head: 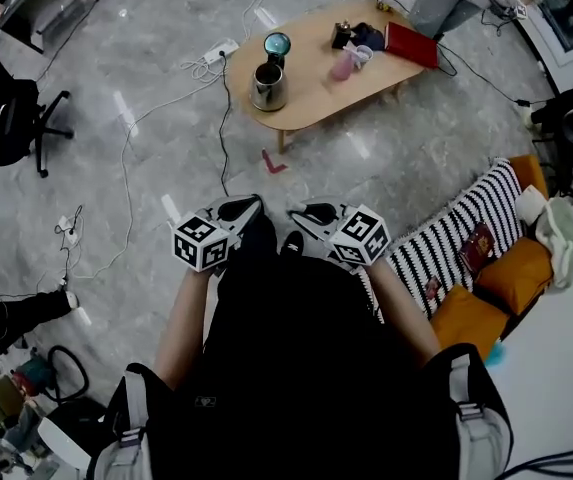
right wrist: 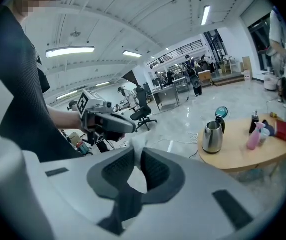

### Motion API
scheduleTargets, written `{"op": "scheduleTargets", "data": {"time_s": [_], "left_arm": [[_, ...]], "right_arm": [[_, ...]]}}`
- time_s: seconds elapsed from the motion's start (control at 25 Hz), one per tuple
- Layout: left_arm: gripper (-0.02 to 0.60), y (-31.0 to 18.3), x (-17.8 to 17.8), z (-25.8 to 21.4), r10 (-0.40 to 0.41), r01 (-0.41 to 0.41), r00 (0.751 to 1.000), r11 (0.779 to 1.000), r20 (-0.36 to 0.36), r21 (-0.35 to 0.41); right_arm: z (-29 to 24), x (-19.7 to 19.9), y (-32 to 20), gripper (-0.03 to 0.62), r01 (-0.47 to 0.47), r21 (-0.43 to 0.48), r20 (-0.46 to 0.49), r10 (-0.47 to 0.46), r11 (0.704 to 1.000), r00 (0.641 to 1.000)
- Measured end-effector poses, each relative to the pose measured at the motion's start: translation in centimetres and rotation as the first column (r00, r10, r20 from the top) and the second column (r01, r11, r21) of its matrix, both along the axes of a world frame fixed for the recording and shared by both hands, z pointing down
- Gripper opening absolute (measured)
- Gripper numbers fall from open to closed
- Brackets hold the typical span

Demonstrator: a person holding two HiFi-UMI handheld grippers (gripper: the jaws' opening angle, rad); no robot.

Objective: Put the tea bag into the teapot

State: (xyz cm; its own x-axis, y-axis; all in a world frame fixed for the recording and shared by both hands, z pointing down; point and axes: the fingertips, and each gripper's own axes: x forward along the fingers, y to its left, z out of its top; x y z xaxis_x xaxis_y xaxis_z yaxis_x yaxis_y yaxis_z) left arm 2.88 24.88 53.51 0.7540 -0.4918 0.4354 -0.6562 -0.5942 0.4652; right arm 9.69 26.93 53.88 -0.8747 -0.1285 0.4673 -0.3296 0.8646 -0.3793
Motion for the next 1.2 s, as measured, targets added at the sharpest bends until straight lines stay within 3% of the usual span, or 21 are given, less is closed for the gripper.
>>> {"op": "scheduleTargets", "data": {"time_s": [0.8, 1.2], "left_arm": [[0.011, -9.6, -7.0, 0.6, 0.155, -0.154, 0.988, 0.988, -0.023, 0.005], [0.011, -10.4, -10.4, 0.4, 0.112, -0.112, 0.992, 0.994, -0.052, -0.004]], "right_arm": [[-0.5, -10.2, -9.0, 0.048, -0.071, 0.019, -0.009, 0.071, 0.997, 0.997], [-0.7, -13.6, -11.2, 0.048, -0.030, 0.033, -0.026, 0.031, 0.999, 0.999]]}}
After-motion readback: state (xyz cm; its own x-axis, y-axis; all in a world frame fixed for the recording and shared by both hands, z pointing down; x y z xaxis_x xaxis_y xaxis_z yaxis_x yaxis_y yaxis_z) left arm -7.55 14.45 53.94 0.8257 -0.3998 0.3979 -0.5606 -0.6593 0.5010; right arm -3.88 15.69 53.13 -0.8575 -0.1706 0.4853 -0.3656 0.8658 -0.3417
